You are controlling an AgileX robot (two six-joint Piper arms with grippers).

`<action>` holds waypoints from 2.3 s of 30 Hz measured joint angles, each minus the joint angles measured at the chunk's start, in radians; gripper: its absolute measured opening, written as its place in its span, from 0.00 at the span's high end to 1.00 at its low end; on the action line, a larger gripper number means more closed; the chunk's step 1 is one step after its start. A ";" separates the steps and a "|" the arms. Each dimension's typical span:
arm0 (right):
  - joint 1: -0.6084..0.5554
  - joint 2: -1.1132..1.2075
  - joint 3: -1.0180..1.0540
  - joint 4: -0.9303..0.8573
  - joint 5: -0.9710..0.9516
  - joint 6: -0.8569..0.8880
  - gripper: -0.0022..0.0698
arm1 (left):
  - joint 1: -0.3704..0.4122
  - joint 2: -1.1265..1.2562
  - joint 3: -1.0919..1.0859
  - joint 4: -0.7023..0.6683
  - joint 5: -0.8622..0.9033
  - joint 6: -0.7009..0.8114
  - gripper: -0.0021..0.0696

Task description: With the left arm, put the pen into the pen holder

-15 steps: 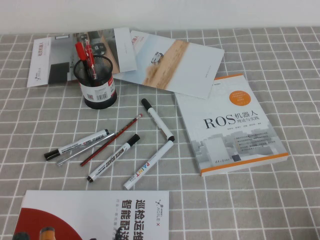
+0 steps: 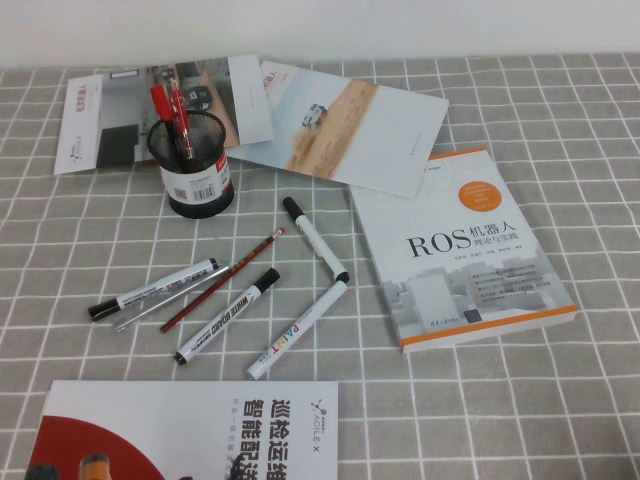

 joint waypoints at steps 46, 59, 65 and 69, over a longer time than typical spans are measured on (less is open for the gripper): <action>0.000 0.000 0.000 0.000 0.000 0.000 0.99 | 0.000 0.086 -0.094 -0.063 -0.240 -0.528 0.97; 0.000 0.000 0.000 0.000 0.000 0.000 0.99 | 0.000 0.650 -0.681 -0.140 0.330 0.025 0.97; 0.000 0.000 0.000 0.000 0.000 0.000 0.99 | 0.000 0.912 -0.873 -0.197 0.600 0.354 0.97; 0.000 0.000 0.000 0.000 0.000 0.000 0.99 | -0.007 1.080 -0.970 -0.201 0.695 0.499 0.97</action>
